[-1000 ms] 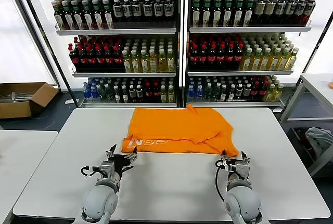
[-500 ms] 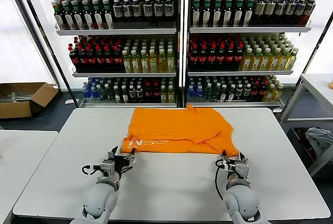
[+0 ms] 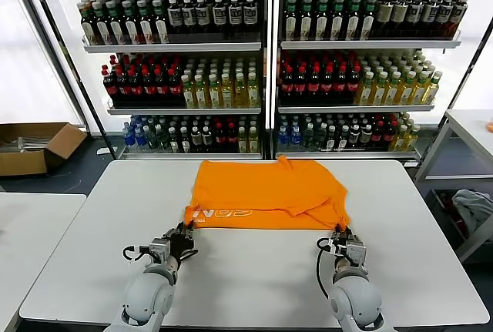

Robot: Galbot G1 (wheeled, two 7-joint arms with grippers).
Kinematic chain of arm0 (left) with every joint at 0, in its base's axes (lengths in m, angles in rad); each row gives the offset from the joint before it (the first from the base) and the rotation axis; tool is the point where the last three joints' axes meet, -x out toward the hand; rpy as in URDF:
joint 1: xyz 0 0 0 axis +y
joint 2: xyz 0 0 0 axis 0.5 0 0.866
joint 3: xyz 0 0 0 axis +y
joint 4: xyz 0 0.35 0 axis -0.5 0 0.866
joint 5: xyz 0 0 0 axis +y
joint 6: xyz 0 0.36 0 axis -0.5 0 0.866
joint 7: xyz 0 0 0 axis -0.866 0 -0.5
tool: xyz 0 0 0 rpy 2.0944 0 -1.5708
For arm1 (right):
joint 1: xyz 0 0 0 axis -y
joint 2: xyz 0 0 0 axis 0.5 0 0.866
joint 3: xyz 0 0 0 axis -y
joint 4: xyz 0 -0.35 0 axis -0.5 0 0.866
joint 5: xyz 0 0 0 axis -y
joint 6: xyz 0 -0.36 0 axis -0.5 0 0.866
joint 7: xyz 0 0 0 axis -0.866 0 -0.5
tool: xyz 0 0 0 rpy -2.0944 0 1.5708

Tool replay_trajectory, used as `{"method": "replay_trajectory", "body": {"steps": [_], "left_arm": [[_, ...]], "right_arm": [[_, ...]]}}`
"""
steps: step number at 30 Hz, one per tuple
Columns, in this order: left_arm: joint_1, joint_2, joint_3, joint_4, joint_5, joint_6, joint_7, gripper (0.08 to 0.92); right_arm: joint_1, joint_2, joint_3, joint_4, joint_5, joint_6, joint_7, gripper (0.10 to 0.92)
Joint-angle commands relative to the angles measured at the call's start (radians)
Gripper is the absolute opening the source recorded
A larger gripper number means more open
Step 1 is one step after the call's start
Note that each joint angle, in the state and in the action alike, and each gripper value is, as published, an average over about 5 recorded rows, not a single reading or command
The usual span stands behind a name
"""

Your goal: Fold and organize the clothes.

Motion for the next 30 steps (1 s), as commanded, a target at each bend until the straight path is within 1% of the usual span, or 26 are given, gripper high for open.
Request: {"method": "replay_trajectory", "body": {"steps": [1, 4, 10, 14, 17, 22, 25, 30], "left_arm": [[0.012, 0.011, 0.002, -0.029, -0.067, 0.053, 0.003, 0.140], [0.024, 0.032, -0.007, -0.073, -0.081, 0.053, -0.007, 0.091], [0.060, 0.065, -0.025, -0.144, -0.092, 0.053, -0.013, 0.084], [0.107, 0.082, -0.040, -0.177, -0.091, 0.050, -0.022, 0.084], [0.163, 0.104, -0.050, -0.221, -0.091, 0.047, -0.036, 0.084], [0.283, 0.132, -0.063, -0.333, -0.091, 0.046, -0.061, 0.084], [0.355, 0.140, -0.073, -0.387, -0.091, 0.045, -0.068, 0.084], [0.452, 0.141, -0.073, -0.439, -0.091, 0.042, -0.079, 0.084]], "right_arm": [[-0.008, 0.001, -0.002, 0.016, 0.002, -0.004, -0.002, 0.115], [-0.019, -0.008, -0.005, 0.056, 0.003, -0.011, -0.001, 0.106], [-0.044, -0.019, 0.001, 0.144, 0.010, -0.025, 0.002, 0.106], [-0.093, -0.018, 0.014, 0.210, 0.009, -0.026, 0.007, 0.106], [-0.167, -0.014, 0.019, 0.266, 0.003, -0.026, 0.016, 0.106], [-0.306, 0.002, 0.012, 0.349, -0.023, -0.026, 0.042, 0.106], [-0.381, 0.015, 0.008, 0.386, -0.047, -0.027, 0.066, 0.106], [-0.501, 0.035, 0.000, 0.425, -0.107, -0.026, 0.085, 0.106]]}}
